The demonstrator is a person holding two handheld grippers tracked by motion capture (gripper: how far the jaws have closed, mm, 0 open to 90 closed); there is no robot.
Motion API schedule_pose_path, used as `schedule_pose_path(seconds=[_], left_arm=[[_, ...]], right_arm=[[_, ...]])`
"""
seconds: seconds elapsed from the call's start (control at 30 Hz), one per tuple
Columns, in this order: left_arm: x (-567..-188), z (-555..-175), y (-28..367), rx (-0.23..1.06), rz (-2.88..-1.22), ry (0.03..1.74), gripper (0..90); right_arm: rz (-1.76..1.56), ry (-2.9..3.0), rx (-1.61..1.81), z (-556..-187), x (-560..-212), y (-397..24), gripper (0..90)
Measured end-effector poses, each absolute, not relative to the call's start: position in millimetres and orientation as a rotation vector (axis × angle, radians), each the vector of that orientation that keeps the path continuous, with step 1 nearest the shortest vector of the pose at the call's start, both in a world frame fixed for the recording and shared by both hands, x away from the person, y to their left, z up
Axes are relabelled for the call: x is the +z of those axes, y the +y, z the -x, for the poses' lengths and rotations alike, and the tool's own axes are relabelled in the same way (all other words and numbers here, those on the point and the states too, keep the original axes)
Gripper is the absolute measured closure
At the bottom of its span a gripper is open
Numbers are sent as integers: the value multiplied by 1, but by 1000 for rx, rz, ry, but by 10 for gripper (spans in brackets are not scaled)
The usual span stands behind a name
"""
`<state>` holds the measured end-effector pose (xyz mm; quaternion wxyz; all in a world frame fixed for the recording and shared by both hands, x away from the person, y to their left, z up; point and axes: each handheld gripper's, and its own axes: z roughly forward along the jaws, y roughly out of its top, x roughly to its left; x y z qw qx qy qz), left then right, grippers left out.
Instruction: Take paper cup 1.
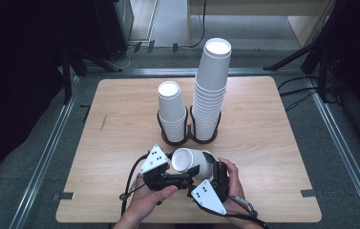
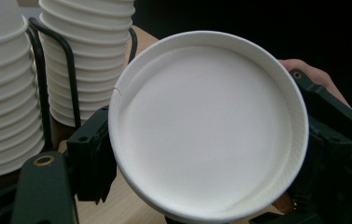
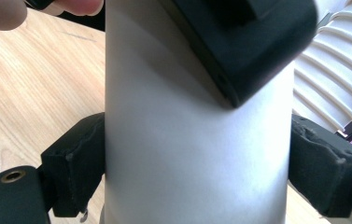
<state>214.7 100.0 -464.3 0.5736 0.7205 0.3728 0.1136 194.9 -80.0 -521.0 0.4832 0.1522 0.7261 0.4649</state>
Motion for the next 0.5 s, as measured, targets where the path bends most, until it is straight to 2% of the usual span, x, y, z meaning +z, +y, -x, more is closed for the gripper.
schedule_pose_path(seconds=[0.07,0.13,0.2,0.5], left_arm=[[-464,-215,101,272,-1688,873,209],[-464,-215,102,298,-1681,882,210],[-464,-216,107,307,-1656,880,216],[-467,-215,110,411,-1576,837,222]], right_arm=[[-372,1781,1133,-195,-521,-80,122],[-388,1779,1134,-195,-520,-81,43],[-413,1797,1169,-193,-517,-83,6],[-609,1848,1288,-184,-508,-101,0]])
